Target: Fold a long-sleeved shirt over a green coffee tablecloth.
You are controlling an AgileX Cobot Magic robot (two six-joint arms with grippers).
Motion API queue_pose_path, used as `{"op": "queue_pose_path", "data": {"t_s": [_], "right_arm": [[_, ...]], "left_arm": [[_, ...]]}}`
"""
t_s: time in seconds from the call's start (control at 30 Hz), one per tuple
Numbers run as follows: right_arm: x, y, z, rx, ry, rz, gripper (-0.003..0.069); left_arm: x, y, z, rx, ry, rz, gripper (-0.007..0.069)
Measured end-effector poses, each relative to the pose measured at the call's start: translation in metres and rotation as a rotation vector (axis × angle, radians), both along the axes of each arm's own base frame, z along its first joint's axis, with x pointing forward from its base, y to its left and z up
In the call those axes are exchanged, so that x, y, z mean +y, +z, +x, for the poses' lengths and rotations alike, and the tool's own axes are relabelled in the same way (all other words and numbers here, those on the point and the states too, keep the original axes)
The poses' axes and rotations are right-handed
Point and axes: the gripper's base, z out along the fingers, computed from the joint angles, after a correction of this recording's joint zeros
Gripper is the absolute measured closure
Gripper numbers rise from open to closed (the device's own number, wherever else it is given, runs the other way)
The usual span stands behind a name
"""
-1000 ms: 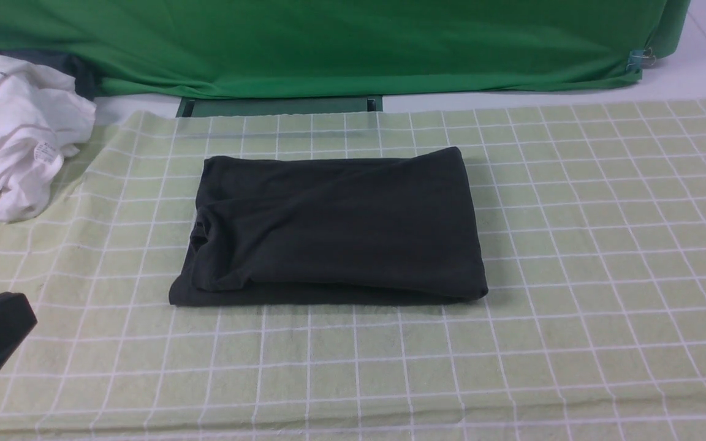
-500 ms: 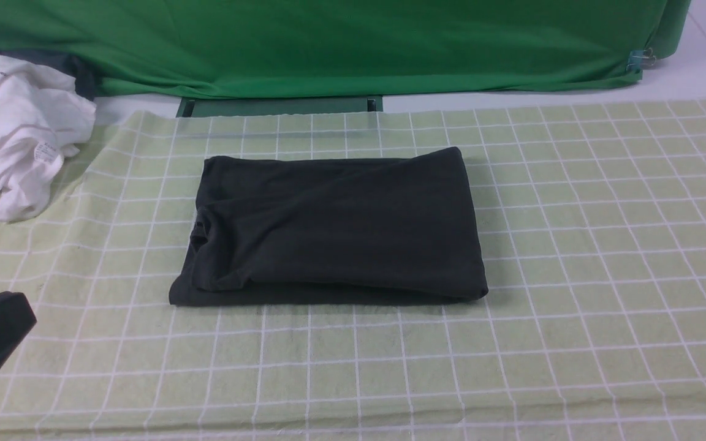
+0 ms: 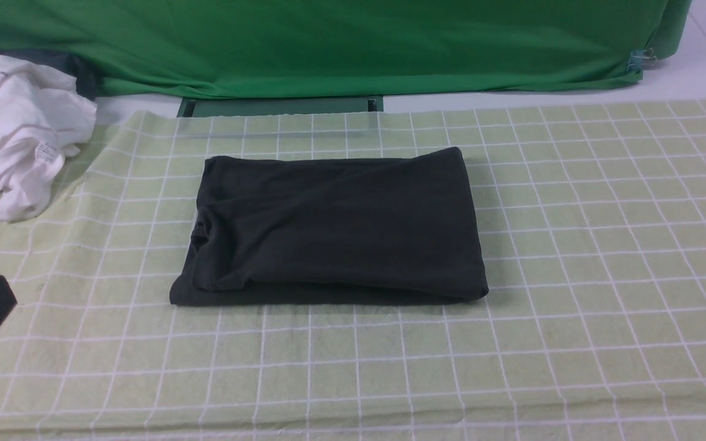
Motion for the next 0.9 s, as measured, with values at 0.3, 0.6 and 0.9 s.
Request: {"op": "queue_pose_path", "data": {"t_s": [0.3, 0.6, 0.9], "right_arm": [[0.0, 0.0, 0.0, 0.0, 0.0, 0.0, 0.0422], [0.0, 0.0, 0.0, 0.0, 0.0, 0.0, 0.0421], [0.0, 0.0, 0.0, 0.0, 0.0, 0.0, 0.0421]], "left_arm": [[0.012, -0.063, 0.001, -0.171, 0.197, 0.059, 0.0611], [0.017, -0.101, -0.002, -0.132, 0.269, 0.09, 0.0611], [0.017, -0.106, -0.002, -0.081, 0.265, 0.097, 0.0611]]}}
